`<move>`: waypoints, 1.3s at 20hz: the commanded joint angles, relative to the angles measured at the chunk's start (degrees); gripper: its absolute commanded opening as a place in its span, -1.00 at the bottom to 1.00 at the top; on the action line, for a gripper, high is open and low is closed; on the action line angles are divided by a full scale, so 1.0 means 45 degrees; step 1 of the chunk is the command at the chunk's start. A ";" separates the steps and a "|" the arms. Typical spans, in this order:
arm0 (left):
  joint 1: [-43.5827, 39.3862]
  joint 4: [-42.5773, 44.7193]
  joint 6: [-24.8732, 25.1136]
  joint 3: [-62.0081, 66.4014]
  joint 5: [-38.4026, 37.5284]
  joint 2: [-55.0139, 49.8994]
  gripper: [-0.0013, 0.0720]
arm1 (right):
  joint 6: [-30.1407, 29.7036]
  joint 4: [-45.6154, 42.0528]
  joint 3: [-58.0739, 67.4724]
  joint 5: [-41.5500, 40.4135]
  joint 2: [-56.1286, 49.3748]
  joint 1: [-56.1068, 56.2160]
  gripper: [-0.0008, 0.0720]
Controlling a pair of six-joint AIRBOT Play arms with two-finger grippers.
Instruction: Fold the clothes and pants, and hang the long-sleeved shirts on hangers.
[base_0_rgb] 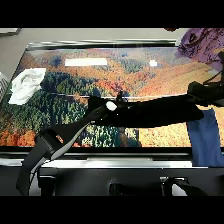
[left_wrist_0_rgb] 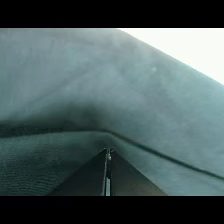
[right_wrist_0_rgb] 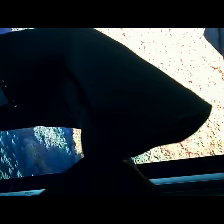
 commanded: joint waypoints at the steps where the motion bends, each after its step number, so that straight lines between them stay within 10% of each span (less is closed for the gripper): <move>1: 0.0918 -0.0005 0.1059 0.0015 -0.0996 0.0685 -0.91 | 0.0306 0.0102 0.0010 -0.0471 0.0029 0.0015 -0.88; 15: 0.9661 0.7553 0.1180 0.0015 -0.9092 0.7839 -0.91 | 0.4687 0.2370 0.0010 -0.6470 -0.3172 0.7339 -0.88; 26: 1.1910 0.8252 0.1336 0.0010 -1.0292 0.8607 -0.91 | 0.5401 0.3706 0.0010 -0.9831 -0.5304 0.9374 -0.87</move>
